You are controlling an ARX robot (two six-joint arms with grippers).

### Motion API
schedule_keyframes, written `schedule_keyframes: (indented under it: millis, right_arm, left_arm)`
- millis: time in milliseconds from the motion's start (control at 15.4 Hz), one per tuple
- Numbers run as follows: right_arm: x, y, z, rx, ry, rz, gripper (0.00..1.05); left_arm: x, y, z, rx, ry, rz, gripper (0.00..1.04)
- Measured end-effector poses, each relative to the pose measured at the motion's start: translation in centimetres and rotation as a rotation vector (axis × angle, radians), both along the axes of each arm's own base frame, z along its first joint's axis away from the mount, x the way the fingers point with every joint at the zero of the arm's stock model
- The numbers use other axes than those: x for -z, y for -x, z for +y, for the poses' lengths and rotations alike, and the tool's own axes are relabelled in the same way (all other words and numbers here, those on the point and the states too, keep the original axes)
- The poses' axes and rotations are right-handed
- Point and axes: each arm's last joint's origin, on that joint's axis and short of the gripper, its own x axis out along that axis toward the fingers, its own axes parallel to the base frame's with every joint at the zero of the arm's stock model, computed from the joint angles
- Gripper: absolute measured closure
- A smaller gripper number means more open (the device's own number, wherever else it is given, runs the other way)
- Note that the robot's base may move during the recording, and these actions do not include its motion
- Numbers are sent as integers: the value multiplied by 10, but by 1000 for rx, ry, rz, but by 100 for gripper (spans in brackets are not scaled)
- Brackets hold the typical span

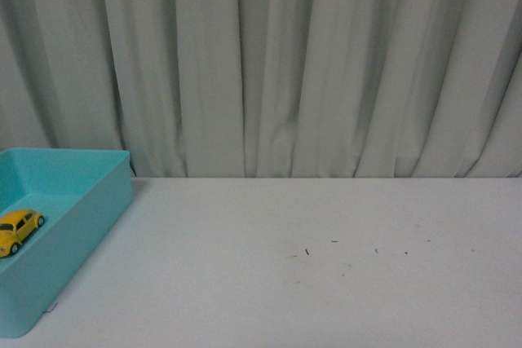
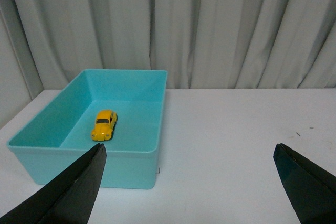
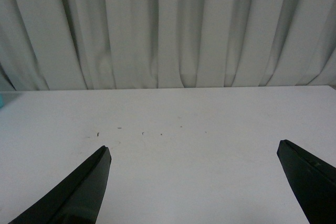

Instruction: Wind up and store yellow beetle toy

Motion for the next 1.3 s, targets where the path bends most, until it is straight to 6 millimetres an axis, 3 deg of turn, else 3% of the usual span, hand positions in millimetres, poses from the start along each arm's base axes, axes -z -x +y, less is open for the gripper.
schedule_keyframes:
  millis: [1300]
  right_arm:
    - [0, 0, 0, 0, 0, 0, 7]
  left_arm:
    - [0, 0, 0, 0, 0, 0, 7]
